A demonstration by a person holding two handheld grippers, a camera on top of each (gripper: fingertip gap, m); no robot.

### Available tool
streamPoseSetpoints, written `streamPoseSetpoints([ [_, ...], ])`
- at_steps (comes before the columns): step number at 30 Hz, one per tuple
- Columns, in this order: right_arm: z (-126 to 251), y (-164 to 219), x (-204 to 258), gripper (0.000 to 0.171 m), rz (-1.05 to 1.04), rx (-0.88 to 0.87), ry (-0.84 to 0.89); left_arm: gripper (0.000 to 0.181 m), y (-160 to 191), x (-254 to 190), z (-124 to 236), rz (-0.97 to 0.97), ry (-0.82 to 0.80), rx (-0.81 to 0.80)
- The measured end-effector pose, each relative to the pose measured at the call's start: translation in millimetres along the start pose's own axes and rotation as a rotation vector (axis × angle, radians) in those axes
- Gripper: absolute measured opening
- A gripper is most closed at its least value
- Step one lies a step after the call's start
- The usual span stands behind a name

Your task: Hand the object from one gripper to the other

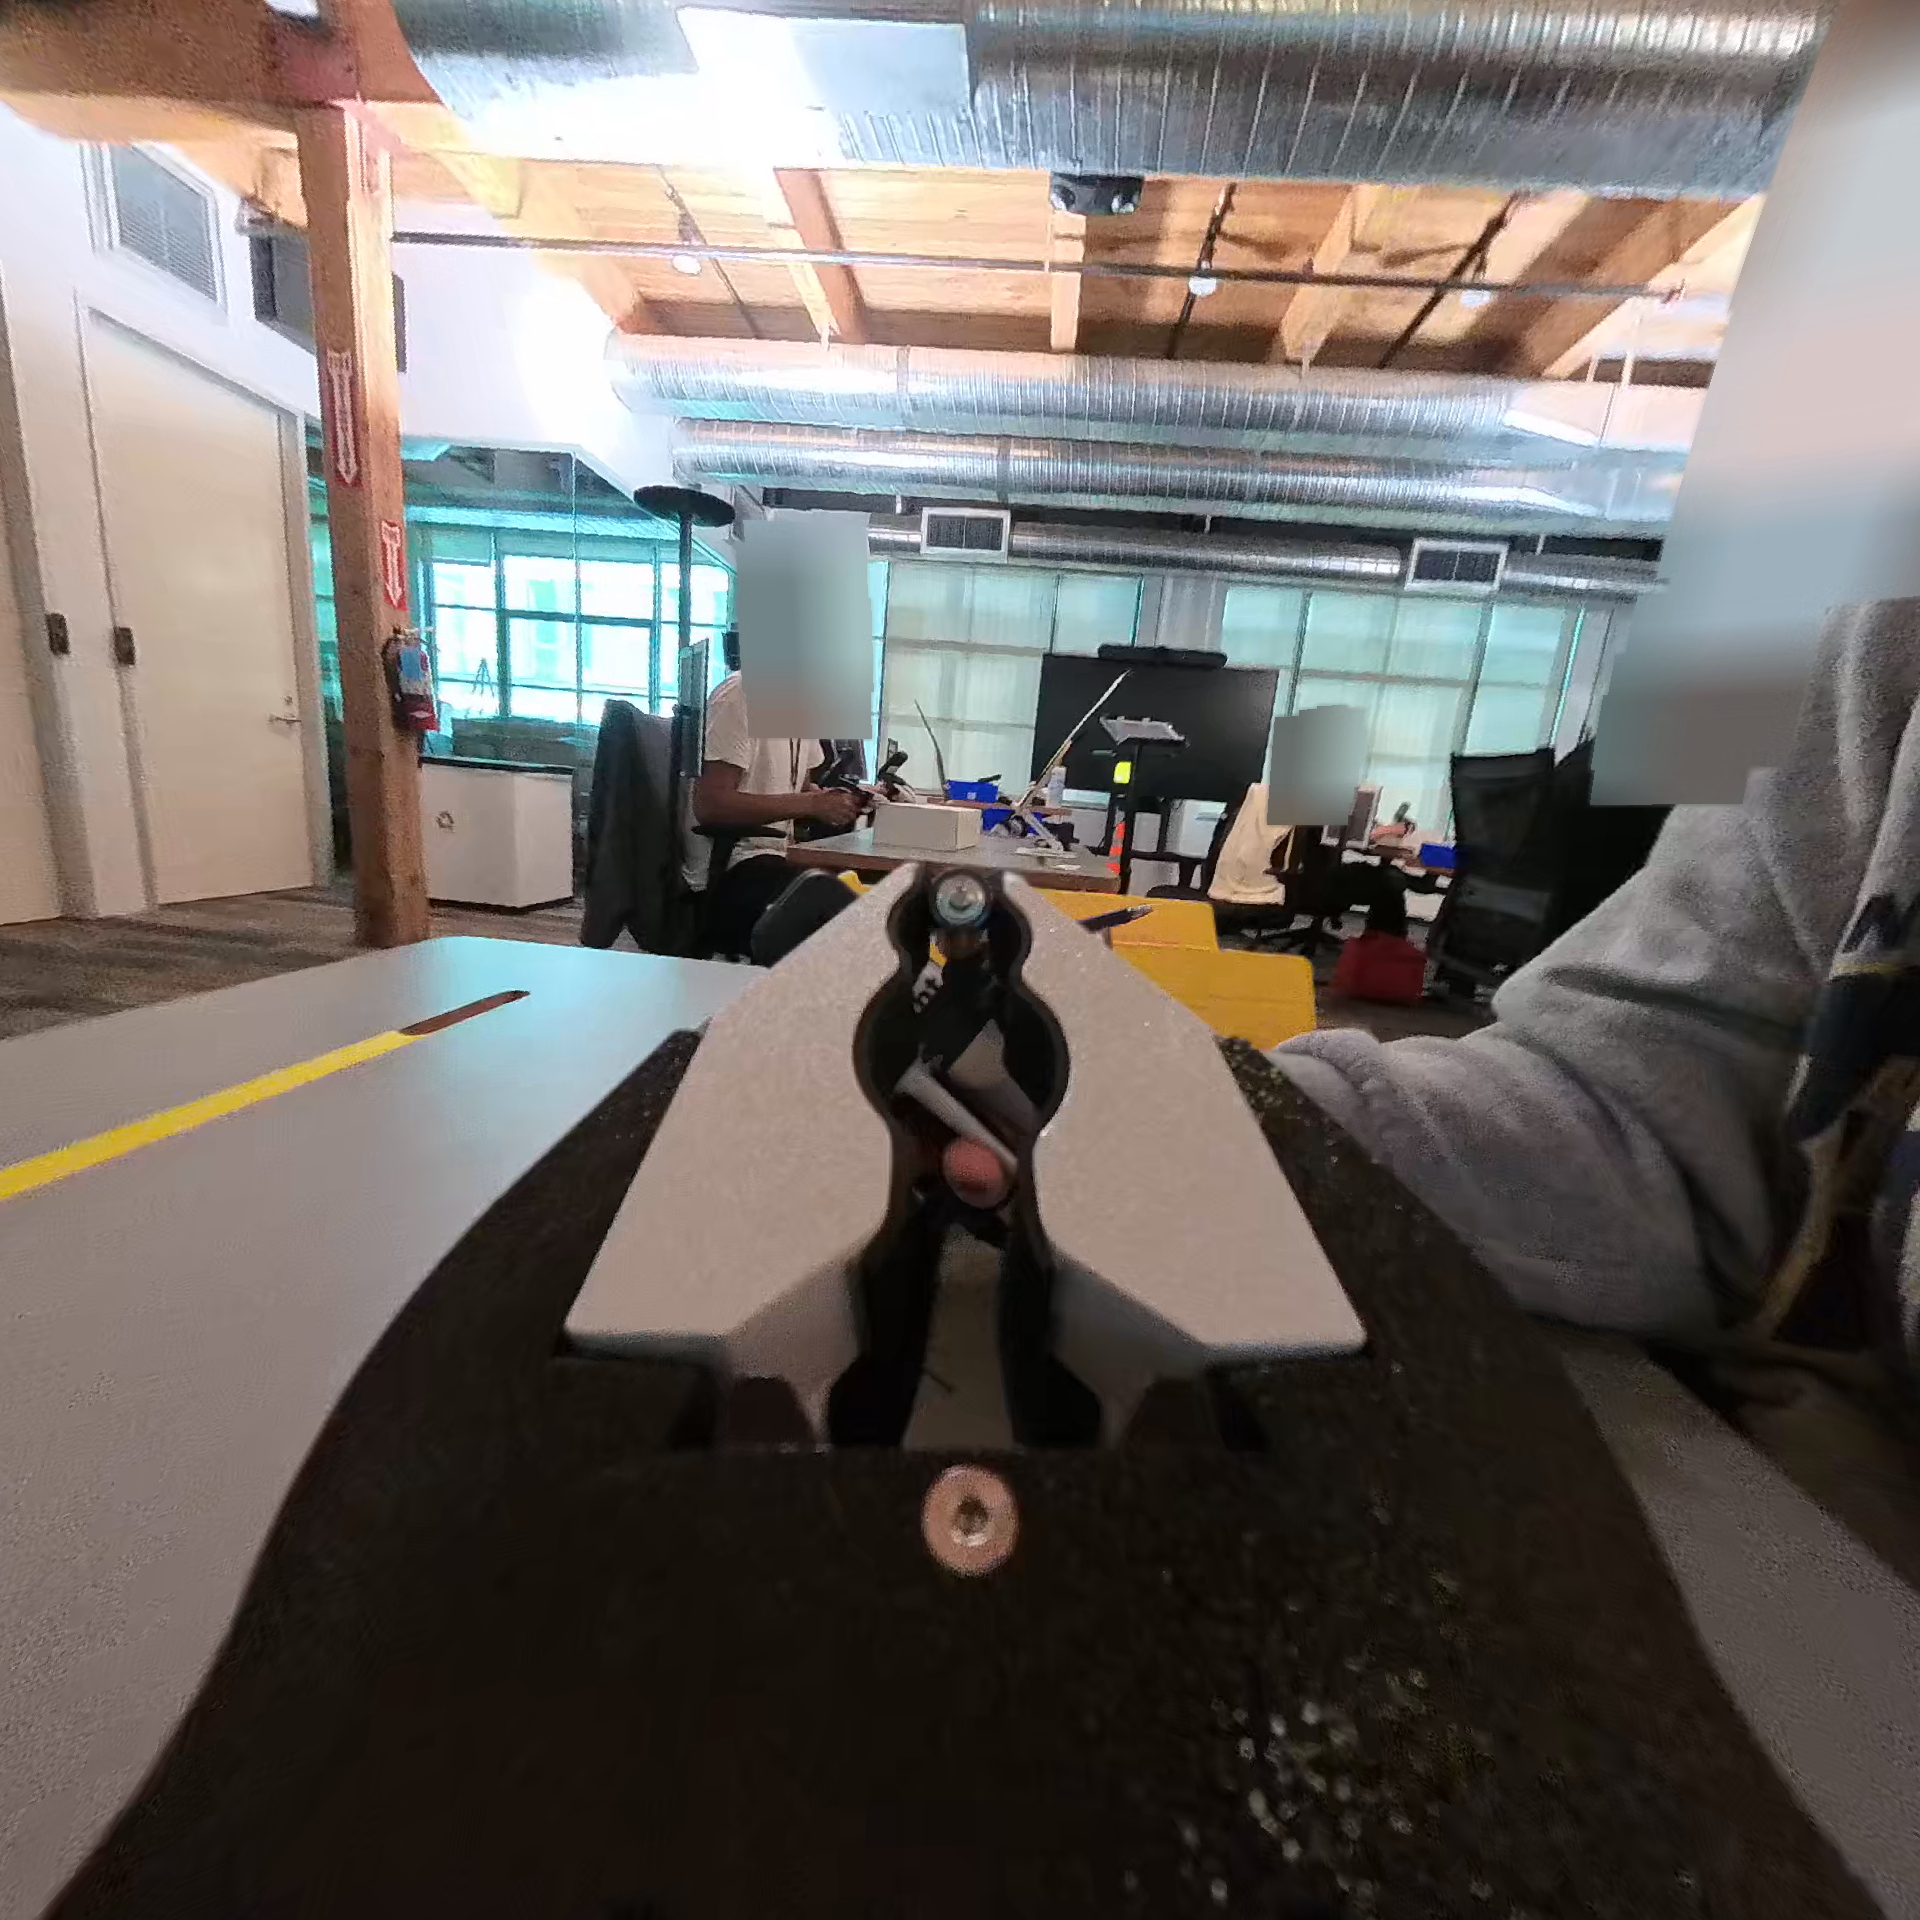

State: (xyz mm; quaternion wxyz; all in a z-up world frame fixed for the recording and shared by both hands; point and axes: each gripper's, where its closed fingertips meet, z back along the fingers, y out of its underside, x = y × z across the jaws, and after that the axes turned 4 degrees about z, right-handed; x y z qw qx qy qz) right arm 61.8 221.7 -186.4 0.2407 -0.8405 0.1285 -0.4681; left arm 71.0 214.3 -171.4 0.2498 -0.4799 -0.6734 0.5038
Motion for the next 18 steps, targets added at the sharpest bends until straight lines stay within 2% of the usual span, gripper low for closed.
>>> streamPoseSetpoints([
  [4,0,3,-2,0.024,-0.030,0.018,0.001,0.008,7,-1,-3,-0.054,-0.010,0.039],
  [8,0,4,4,0.016,-0.070,0.023,-0.054,0.008,9,0,-3,-0.051,-0.013,0.049],
  [13,5,-2,-2,0.009,0.012,0.014,0.012,0.009,12,11,-5,0.000,-0.095,0.071],
  [16,10,-9,-12,0.008,0.144,0.011,0.136,0.051,12,32,0,-0.041,-0.250,0.107],
  [18,15,-13,-20,0.009,0.253,0.026,0.248,0.060,13,41,6,-0.193,-0.346,0.170],
])
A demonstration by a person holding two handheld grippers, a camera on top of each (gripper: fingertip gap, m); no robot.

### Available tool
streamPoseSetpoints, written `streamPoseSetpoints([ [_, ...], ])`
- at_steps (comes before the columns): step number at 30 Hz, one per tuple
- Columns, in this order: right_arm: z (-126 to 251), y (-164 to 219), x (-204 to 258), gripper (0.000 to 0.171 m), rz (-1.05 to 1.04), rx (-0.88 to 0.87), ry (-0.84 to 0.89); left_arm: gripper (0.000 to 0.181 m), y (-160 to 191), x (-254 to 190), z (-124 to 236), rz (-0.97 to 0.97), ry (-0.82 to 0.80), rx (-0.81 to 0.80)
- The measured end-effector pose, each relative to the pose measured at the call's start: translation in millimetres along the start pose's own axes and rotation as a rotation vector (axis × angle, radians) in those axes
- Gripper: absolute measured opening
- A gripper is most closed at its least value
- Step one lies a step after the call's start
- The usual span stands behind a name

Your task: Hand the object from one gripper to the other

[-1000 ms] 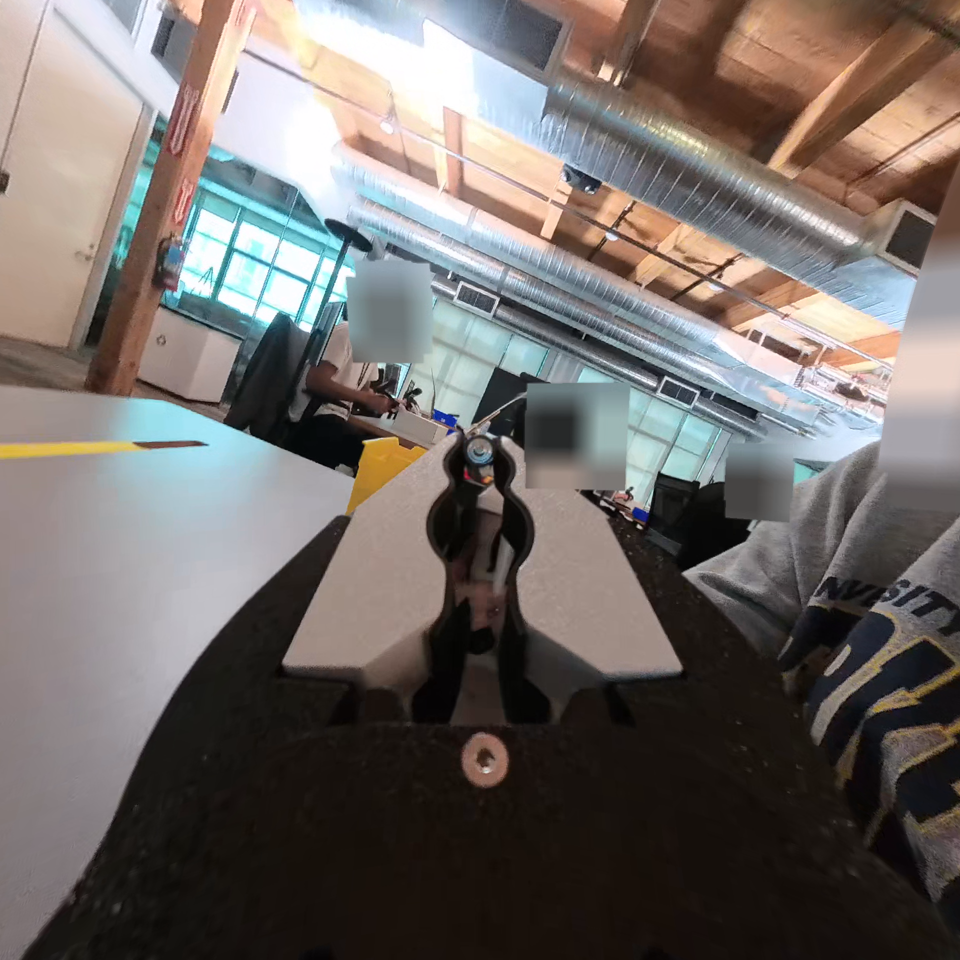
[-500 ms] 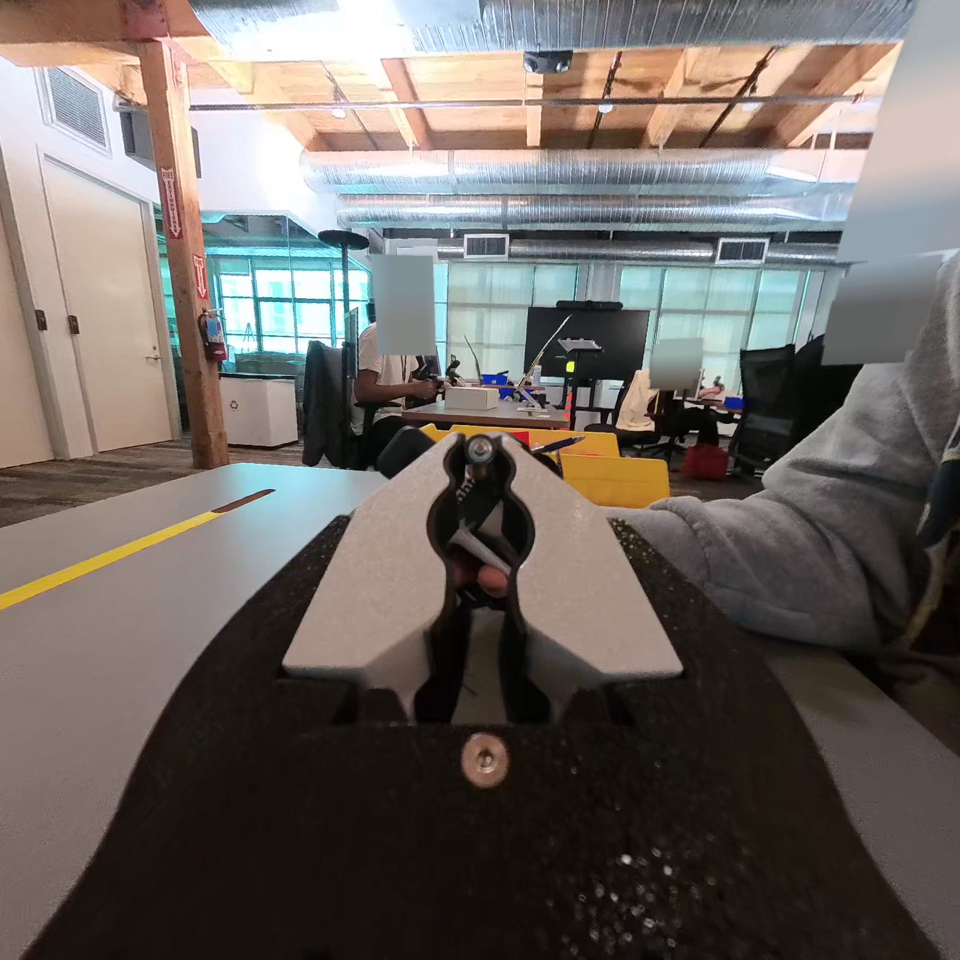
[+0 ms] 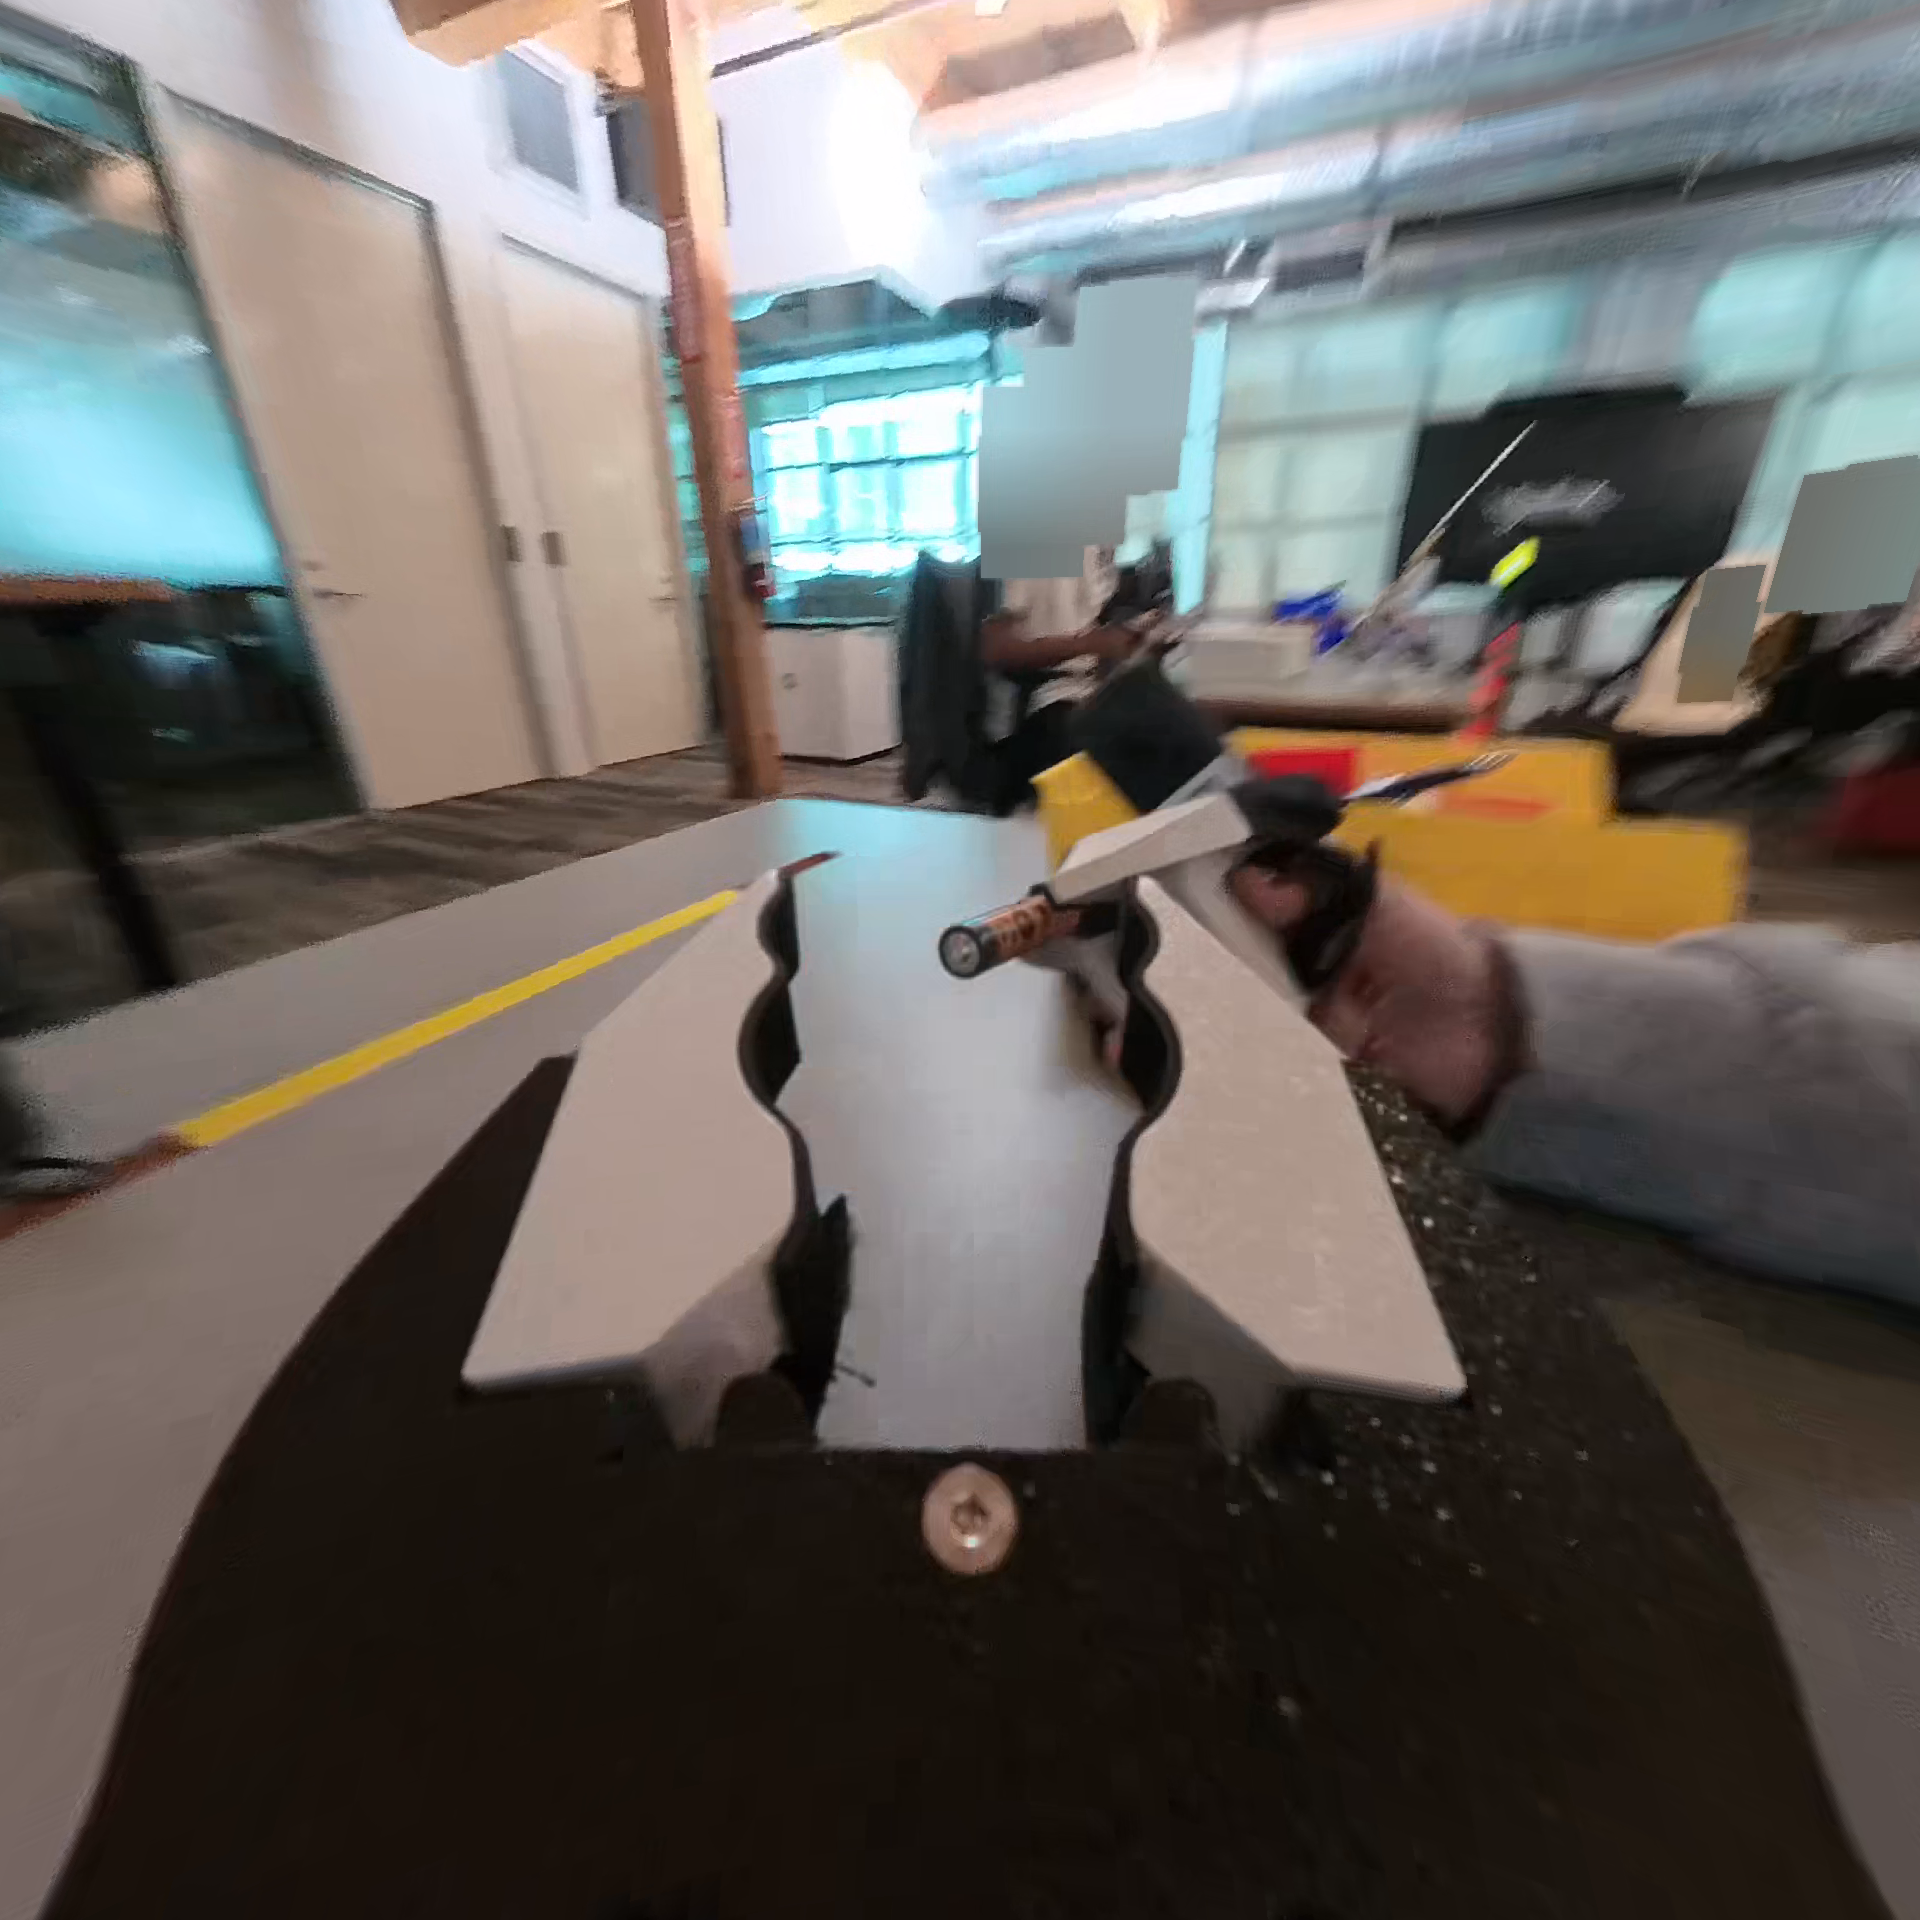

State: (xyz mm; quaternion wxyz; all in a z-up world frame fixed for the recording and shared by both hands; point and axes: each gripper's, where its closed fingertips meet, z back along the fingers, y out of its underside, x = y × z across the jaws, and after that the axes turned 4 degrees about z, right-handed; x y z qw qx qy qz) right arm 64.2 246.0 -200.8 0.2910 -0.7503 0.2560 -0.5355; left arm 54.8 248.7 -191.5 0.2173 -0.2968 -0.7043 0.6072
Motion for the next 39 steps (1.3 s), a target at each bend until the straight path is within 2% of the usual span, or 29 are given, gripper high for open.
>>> streamPoseSetpoints([
  [2,3,0,-10,0.009,0.115,0.032,0.116,0.062,6,6,2,-0.249,-0.116,0.096],
  [5,8,3,-24,0.008,0.274,0.110,0.273,0.052,29,11,3,-0.664,-0.235,0.335],
  [9,6,9,-26,0.008,0.372,0.180,0.334,0.038,45,21,-1,-1.065,-0.392,0.510],
  [11,5,13,-27,0.008,0.392,0.203,0.346,0.028,52,22,-5,-1.114,-0.386,0.556],
  [15,2,16,-28,0.008,0.418,0.217,0.349,0.009,52,16,-7,-1.068,-0.352,0.544],
  [17,2,11,-28,0.009,0.457,0.188,0.363,0.008,53,22,-8,-0.894,-0.384,0.569],
  [21,7,-8,-31,0.035,0.691,0.089,0.489,0.008,62,38,1,-0.488,-0.405,0.586],
  [23,7,-12,-26,0.054,0.854,0.082,0.520,0.008,69,32,1,-0.148,-0.302,0.536],
  [25,3,-8,-18,0.065,1.030,0.108,0.503,0.008,68,18,-1,0.189,-0.149,0.456],
  [27,-2,3,-9,0.072,1.239,0.173,0.471,0.008,66,4,0,0.465,0.004,0.414],
  [30,-6,29,-8,0.071,1.498,0.333,0.426,0.008,68,-11,5,0.790,0.169,0.398],
  [33,-12,49,-8,0.061,1.583,0.427,0.375,0.008,69,-24,9,0.989,0.285,0.411],
  [39,-12,59,-10,0.063,1.461,0.468,0.328,0.008,55,-32,16,1.078,0.411,0.361],
])
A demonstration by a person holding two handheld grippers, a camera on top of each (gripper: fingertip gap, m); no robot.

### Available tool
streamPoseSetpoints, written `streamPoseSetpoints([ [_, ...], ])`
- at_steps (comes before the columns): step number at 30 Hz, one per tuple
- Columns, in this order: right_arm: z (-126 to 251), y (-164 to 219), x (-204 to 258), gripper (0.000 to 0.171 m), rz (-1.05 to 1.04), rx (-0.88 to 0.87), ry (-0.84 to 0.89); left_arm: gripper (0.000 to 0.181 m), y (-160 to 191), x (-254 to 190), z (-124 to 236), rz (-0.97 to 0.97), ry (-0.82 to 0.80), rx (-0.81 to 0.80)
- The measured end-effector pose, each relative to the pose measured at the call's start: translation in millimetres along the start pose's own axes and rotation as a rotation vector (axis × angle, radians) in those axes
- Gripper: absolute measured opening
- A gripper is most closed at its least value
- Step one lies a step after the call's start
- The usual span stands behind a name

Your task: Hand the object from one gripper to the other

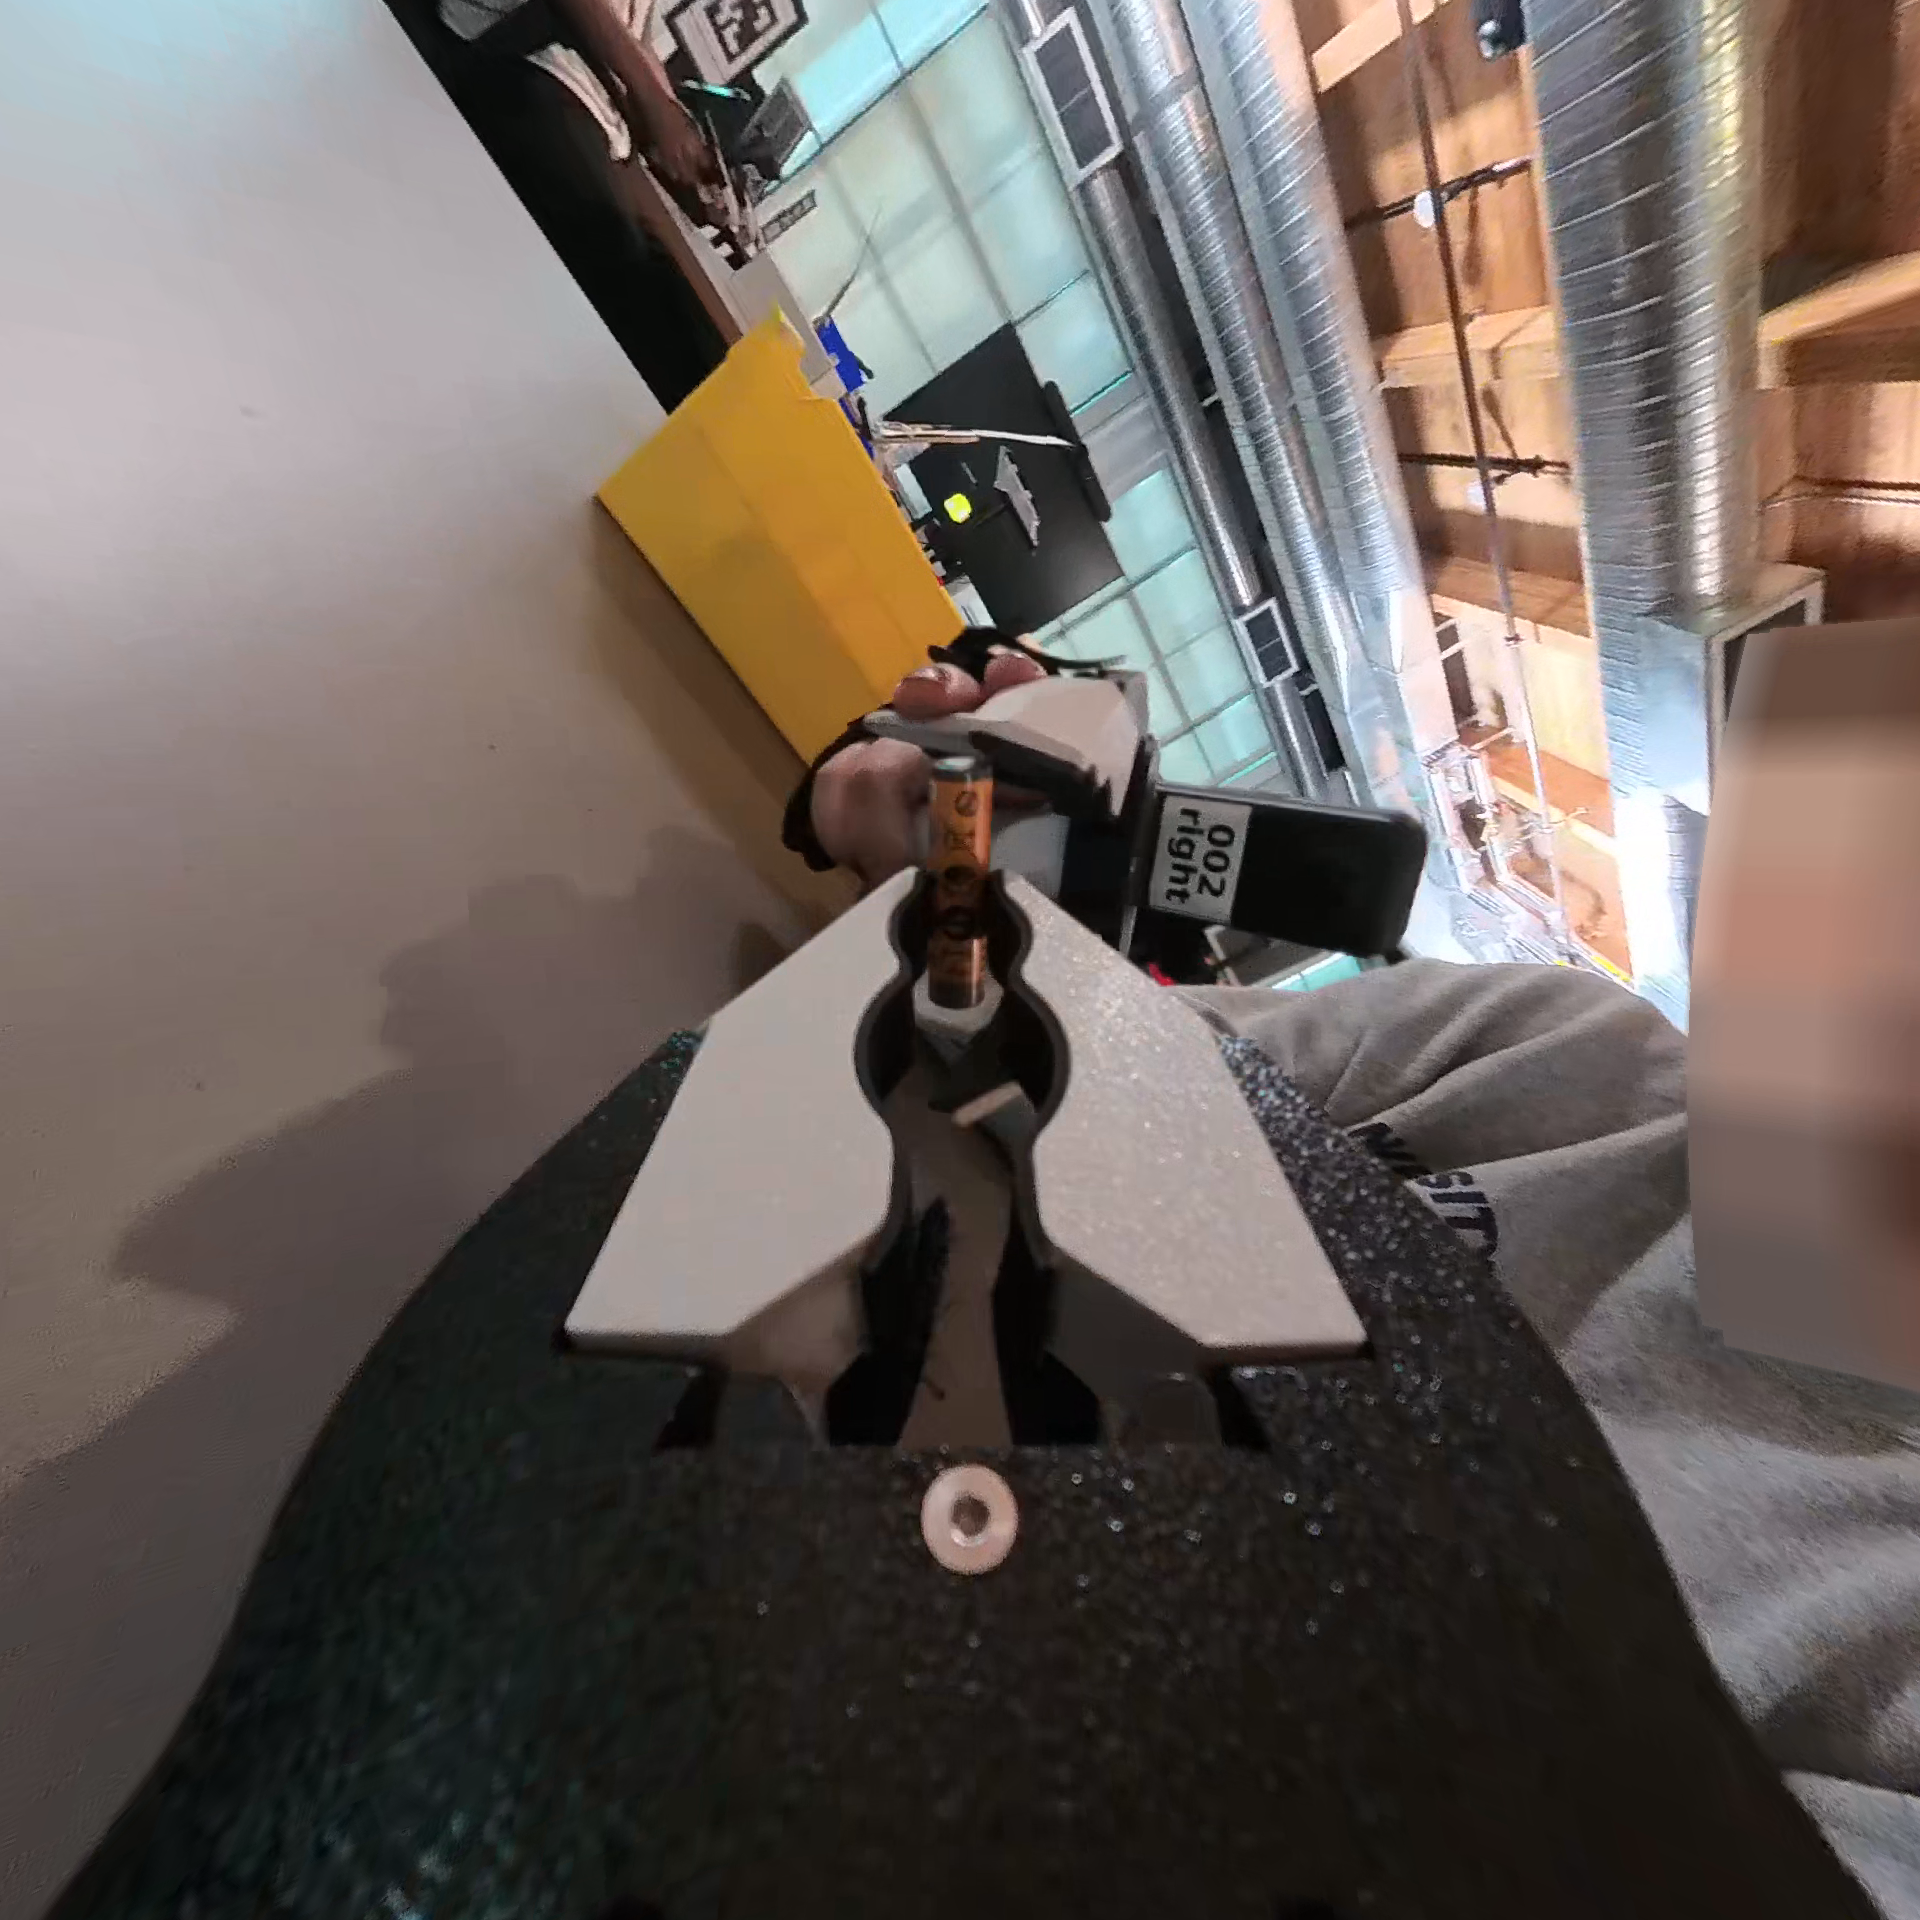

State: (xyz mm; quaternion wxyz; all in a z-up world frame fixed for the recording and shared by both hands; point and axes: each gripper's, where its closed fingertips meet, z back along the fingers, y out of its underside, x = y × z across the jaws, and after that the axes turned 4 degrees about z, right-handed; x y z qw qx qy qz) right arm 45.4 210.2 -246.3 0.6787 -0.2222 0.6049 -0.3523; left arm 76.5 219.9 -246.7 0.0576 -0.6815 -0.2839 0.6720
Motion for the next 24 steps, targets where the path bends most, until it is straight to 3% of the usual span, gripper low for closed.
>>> streamPoseSetpoints([
  [7,2,0,2,0.047,0.006,0.002,-0.016,0.008,12,-5,-4,0.016,0.033,0.074],
  [12,2,1,-2,0.047,-0.019,0.006,-0.011,0.008,7,-6,-5,0.012,0.046,0.044],
  [13,2,2,-5,0.046,-0.021,0.014,0.008,0.013,1,-8,-4,0.006,0.061,0.017],
  [16,3,13,-18,0.046,-0.020,0.071,0.081,0.056,-31,-17,8,-0.072,0.092,-0.157],
  [17,4,17,-23,0.046,-0.029,0.089,0.110,0.059,-43,-19,15,-0.128,0.064,-0.231],
  [20,7,24,-35,0.046,-0.072,0.119,0.171,0.052,-75,-30,42,-0.479,-0.179,-0.476],
  [24,14,30,-51,0.046,-0.161,0.159,0.240,0.038,-93,-28,76,-0.934,-0.740,-0.668],
])
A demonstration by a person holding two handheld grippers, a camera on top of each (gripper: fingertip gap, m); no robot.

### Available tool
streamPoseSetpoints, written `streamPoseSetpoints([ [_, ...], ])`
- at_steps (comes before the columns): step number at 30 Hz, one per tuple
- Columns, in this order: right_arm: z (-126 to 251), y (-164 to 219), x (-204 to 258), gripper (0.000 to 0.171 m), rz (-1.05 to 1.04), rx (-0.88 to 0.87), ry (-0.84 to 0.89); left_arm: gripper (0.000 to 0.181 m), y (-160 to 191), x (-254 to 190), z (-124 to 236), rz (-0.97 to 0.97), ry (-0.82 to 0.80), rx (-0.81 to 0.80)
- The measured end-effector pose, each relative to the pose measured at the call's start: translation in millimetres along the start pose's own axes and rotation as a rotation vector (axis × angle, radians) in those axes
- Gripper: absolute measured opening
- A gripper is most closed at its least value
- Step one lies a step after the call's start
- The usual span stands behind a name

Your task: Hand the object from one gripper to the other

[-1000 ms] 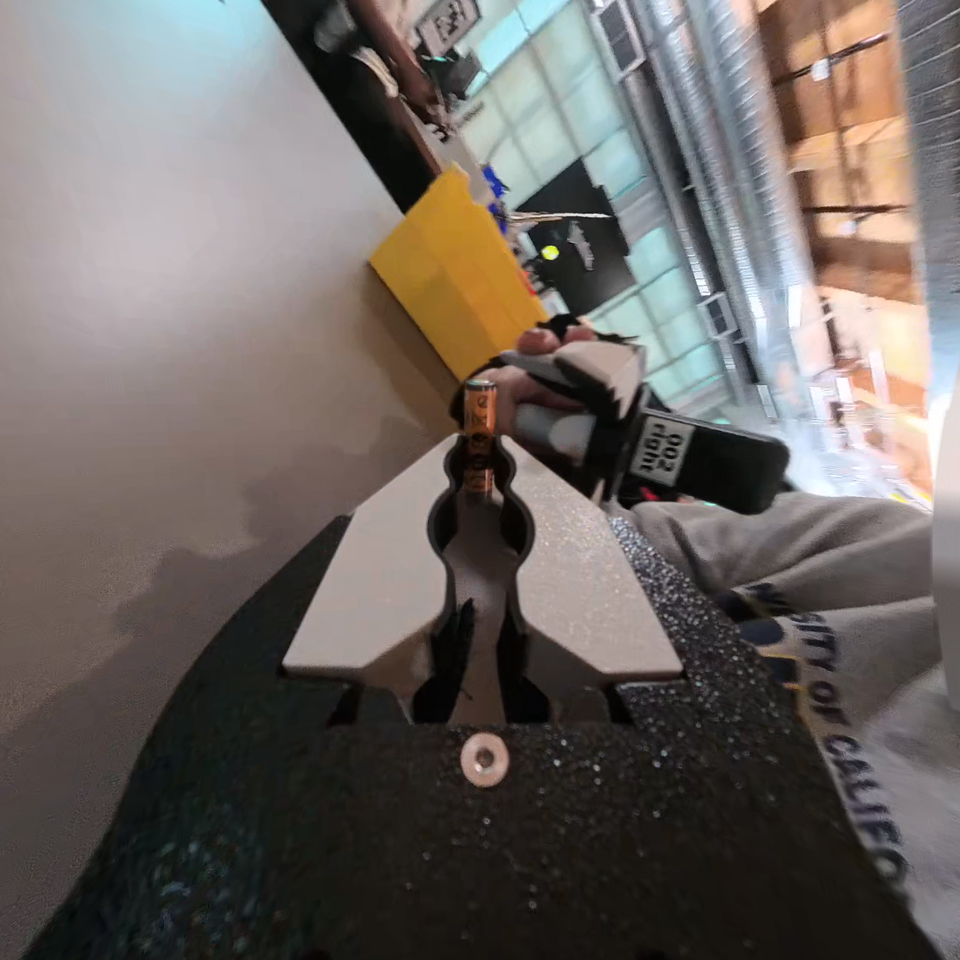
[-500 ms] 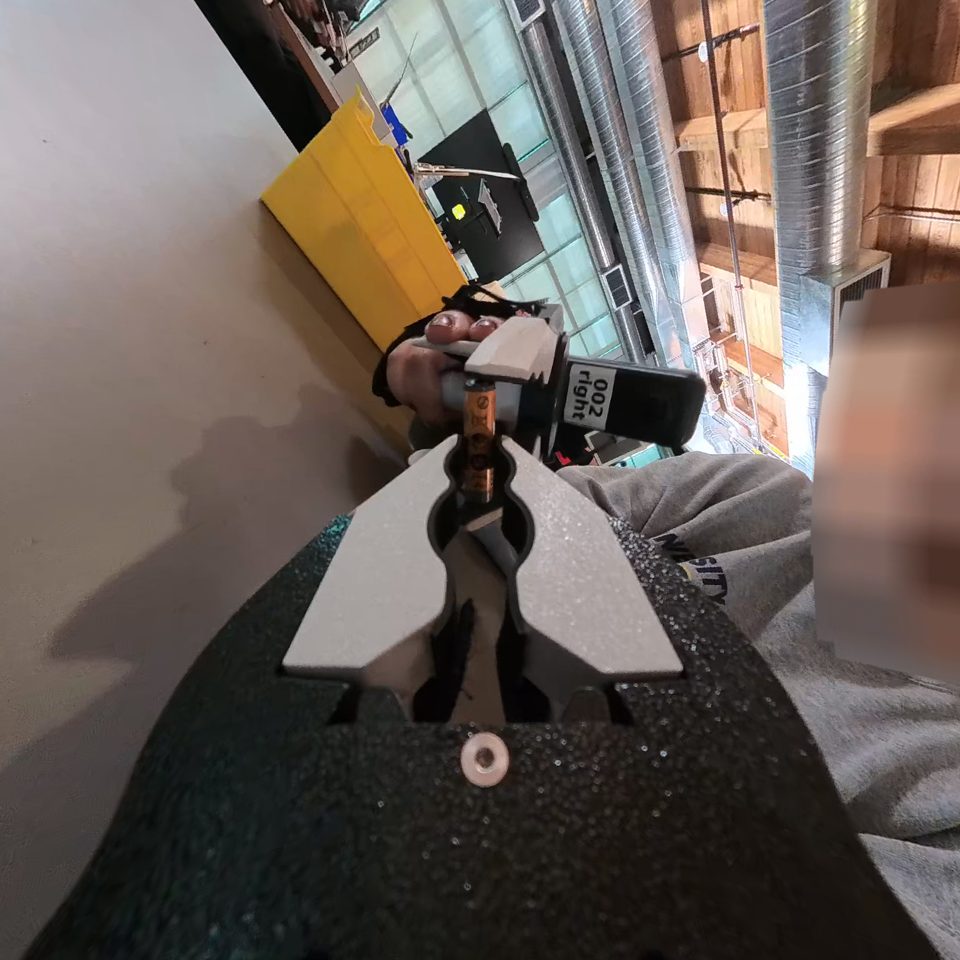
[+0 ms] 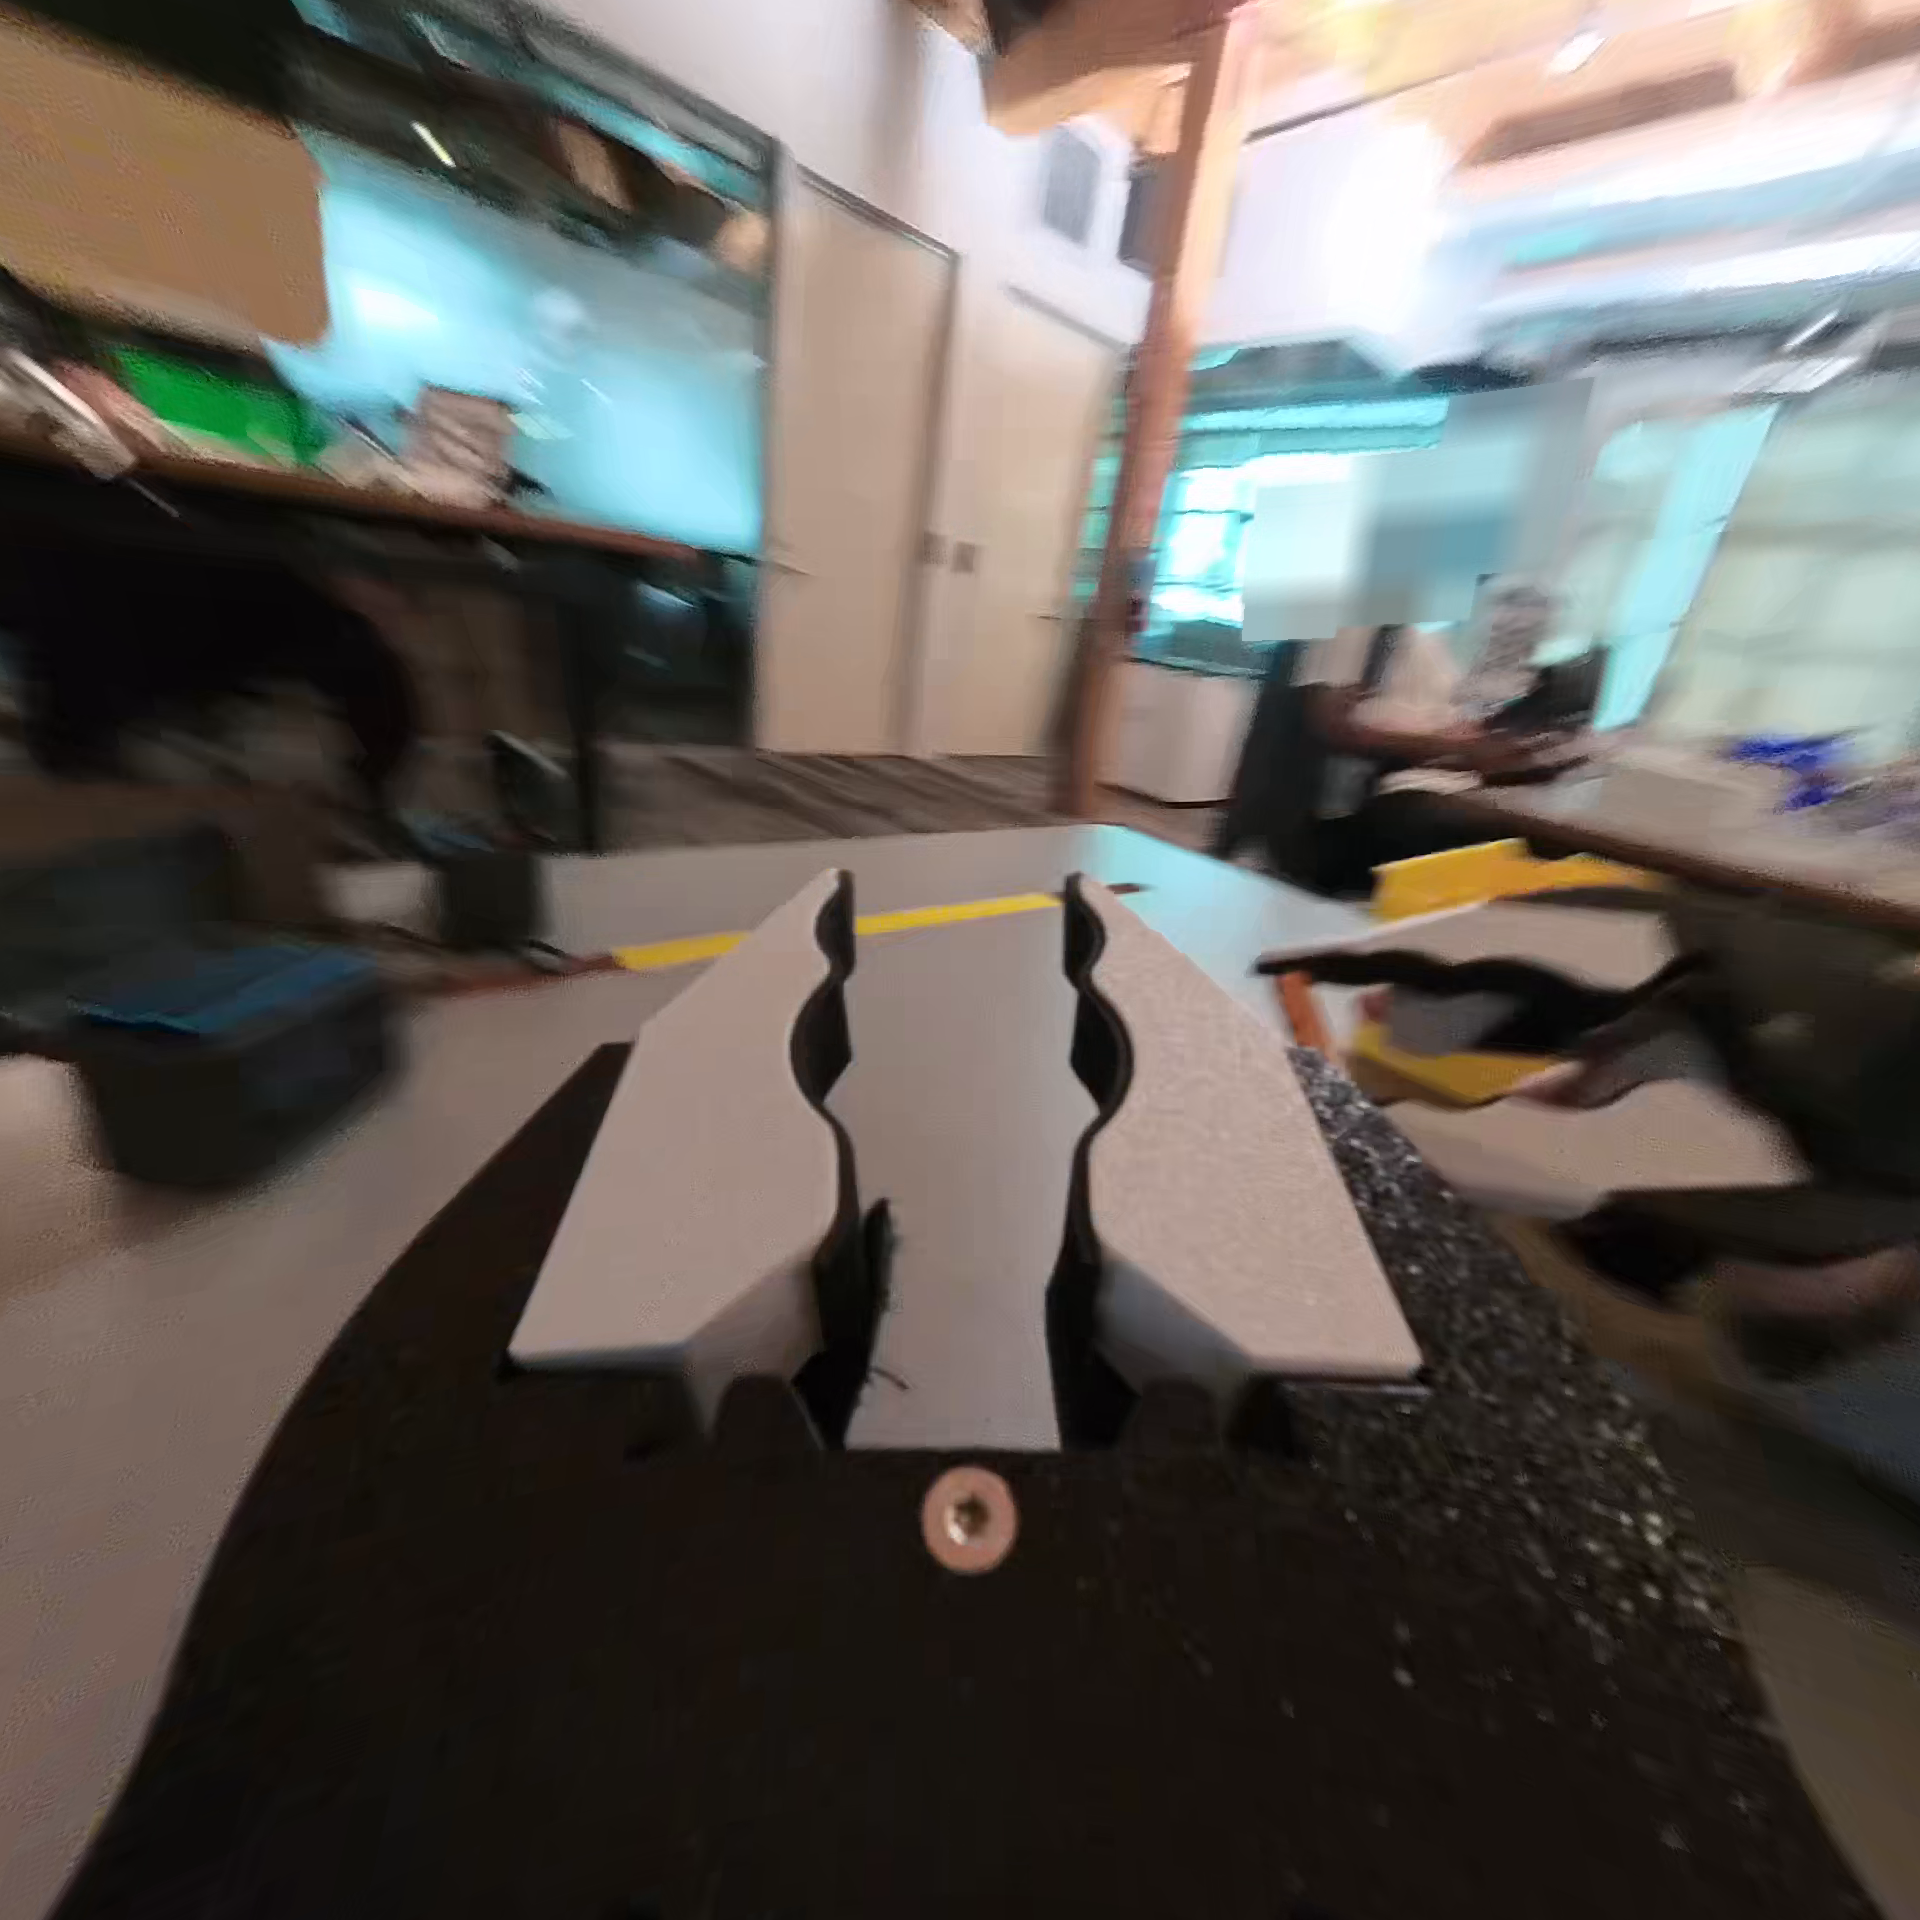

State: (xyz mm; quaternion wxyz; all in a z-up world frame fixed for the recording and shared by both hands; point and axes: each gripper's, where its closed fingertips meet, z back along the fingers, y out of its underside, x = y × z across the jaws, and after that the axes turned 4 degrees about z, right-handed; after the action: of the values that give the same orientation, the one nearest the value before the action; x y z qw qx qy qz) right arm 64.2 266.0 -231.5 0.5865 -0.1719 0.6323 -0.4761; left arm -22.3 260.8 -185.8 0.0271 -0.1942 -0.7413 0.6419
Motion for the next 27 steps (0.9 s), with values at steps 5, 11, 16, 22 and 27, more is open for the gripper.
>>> streamPoseSetpoints([
  [5,42,-29,-31,0.046,-0.070,0.007,0.125,0.031,18,-13,-5,-0.403,-0.075,0.048],
  [11,159,-34,-50,0.046,0.112,0.228,0.065,0.028,33,-18,-14,-0.393,-0.035,0.110],
  [16,259,30,-94,0.046,-0.038,0.596,0.075,0.027,31,-7,-12,-0.285,-0.049,0.102],
  [22,316,90,-114,0.046,-0.091,0.941,0.110,0.027,32,2,-10,-0.232,-0.068,0.112],
  [27,325,111,-143,0.047,-0.092,1.004,0.226,0.026,33,3,-11,-0.229,-0.070,0.120],
])
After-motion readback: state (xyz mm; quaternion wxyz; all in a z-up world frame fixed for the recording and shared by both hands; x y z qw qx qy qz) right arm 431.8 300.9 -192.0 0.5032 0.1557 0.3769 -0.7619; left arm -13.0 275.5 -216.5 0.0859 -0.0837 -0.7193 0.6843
